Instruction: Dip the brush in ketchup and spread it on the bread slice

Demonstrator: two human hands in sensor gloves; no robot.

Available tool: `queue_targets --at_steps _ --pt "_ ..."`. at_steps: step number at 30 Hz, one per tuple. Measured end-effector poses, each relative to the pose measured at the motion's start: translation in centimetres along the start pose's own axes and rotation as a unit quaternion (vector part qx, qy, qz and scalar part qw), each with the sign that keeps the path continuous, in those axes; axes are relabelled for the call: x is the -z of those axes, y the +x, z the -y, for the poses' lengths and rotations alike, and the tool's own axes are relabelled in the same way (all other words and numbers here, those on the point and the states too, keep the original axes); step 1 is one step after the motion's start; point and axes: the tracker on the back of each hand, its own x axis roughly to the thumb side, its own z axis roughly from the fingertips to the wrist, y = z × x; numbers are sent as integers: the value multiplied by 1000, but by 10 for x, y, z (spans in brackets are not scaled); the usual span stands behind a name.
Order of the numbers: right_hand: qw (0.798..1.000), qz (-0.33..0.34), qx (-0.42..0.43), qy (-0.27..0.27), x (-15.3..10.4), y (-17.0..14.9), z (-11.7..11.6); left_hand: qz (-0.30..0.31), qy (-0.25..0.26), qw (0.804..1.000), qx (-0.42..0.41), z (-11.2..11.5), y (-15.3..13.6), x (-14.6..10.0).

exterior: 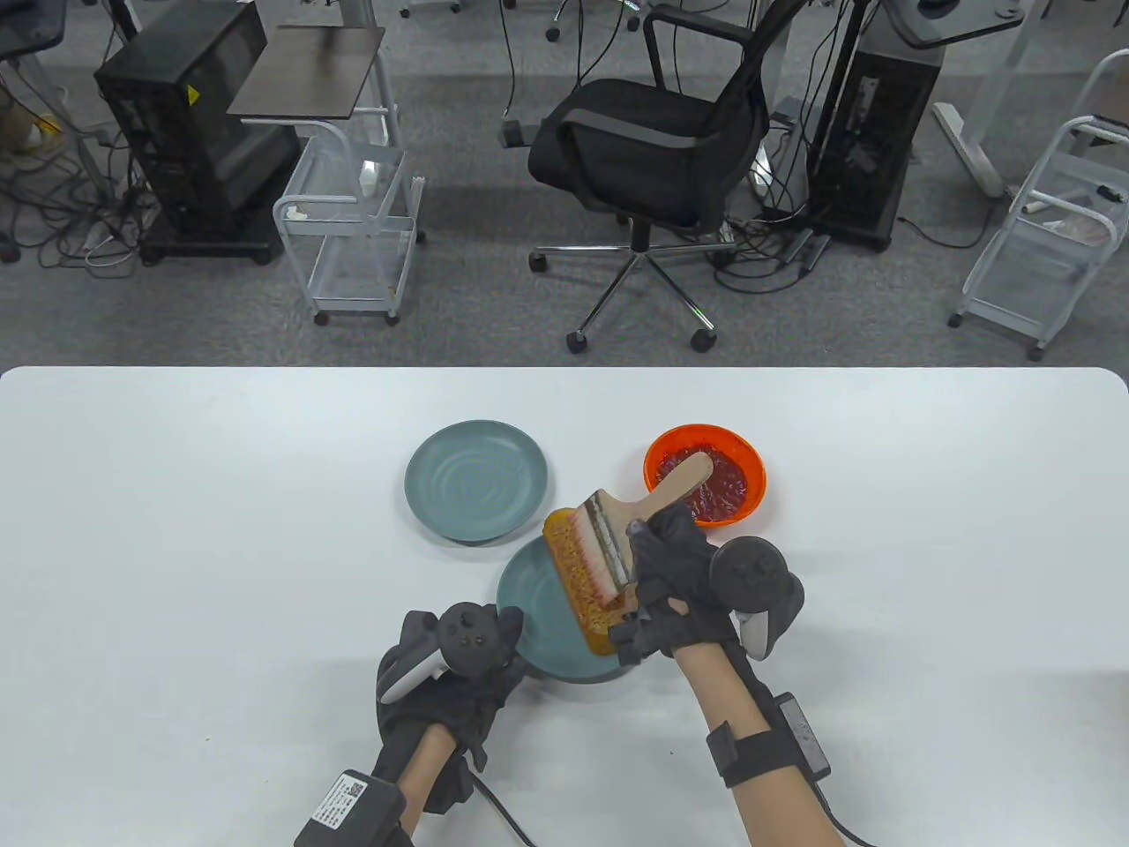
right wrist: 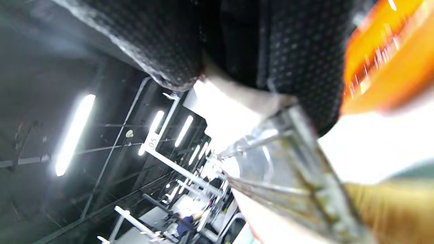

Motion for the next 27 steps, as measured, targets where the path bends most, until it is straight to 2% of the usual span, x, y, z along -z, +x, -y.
queue_targets --at_steps 1,3,5,7,9,10,14,15,17,19,20,22,25,27 --pt "1000 -17 -2 5 -2 -4 -3 0 0 1000 0 0 0 0" --pt "999 -9 -50 3 -3 -6 -3 0 0 1000 0 0 0 0" --pt "999 -7 -52 -2 -3 -4 3 0 0 1000 -1 0 0 0" --pt "996 24 -87 -23 -3 3 10 0 -1 1000 -2 0 0 0" --pt "980 78 -179 -46 -3 12 19 0 0 1000 -1 0 0 0" --pt "979 80 -182 -50 -4 13 19 0 -1 1000 -2 0 0 0" --pt "999 26 -36 -10 -8 9 4 0 0 1000 0 0 0 0" --pt "1000 14 -22 1 -9 8 0 0 0 1000 0 0 0 0" --pt "999 10 -47 15 -12 7 -7 -1 0 1000 0 0 0 0" --pt "994 33 -107 12 -10 8 -4 -1 1 1000 0 0 0 0" --pt "994 34 -104 10 -10 8 -2 -1 0 1000 0 0 0 0" --pt "994 38 -100 -5 -10 11 3 0 0 1000 -2 -1 -1 1" --pt "981 73 -176 -37 -8 16 15 1 0 1000 -3 -1 -1 1" --pt "983 72 -159 -48 -9 17 17 1 -1 1000 -2 0 -1 1"
